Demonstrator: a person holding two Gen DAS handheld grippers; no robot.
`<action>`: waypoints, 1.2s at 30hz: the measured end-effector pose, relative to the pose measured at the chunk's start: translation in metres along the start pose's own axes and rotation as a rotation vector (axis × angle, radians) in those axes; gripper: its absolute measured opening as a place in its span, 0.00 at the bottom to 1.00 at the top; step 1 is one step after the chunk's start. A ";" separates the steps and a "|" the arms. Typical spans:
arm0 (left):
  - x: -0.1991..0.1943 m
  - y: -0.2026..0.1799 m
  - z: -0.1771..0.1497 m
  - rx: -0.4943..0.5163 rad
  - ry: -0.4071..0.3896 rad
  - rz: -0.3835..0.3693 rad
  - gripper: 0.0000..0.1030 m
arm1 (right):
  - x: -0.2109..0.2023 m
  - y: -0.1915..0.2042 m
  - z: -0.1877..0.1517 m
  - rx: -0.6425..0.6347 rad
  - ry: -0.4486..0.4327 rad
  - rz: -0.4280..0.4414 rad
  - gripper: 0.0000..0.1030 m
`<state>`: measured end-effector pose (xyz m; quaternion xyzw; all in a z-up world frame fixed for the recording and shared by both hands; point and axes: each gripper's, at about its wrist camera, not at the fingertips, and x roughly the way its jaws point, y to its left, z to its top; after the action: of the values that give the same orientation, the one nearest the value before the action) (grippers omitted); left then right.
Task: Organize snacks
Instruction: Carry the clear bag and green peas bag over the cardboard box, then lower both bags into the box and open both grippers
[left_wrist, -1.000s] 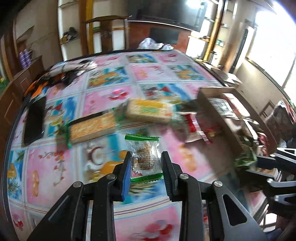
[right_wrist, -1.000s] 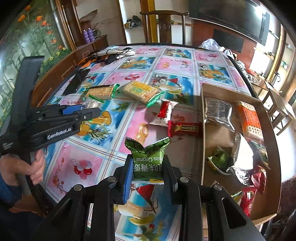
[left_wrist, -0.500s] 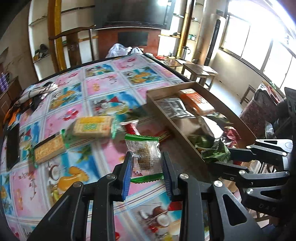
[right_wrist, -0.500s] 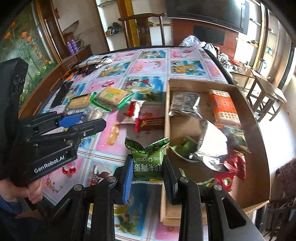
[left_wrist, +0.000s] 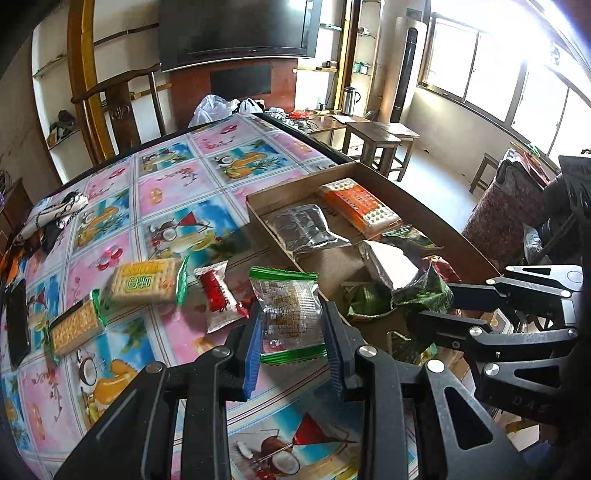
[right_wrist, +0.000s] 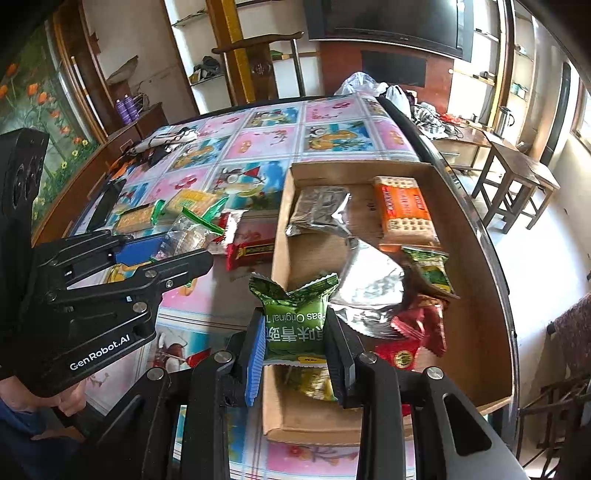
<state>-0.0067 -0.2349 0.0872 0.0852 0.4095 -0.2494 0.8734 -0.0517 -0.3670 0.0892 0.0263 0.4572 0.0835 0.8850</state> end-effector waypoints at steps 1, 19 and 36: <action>0.001 -0.002 0.001 0.004 0.000 -0.001 0.29 | 0.000 -0.002 0.000 0.004 -0.001 0.000 0.31; 0.016 -0.057 0.007 0.106 0.014 -0.064 0.29 | -0.012 -0.052 -0.002 0.104 -0.020 -0.034 0.31; 0.048 -0.093 -0.002 0.152 0.078 -0.108 0.29 | -0.008 -0.102 -0.023 0.239 0.025 -0.064 0.31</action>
<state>-0.0290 -0.3320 0.0549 0.1387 0.4271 -0.3227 0.8332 -0.0624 -0.4696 0.0695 0.1158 0.4757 0.0006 0.8719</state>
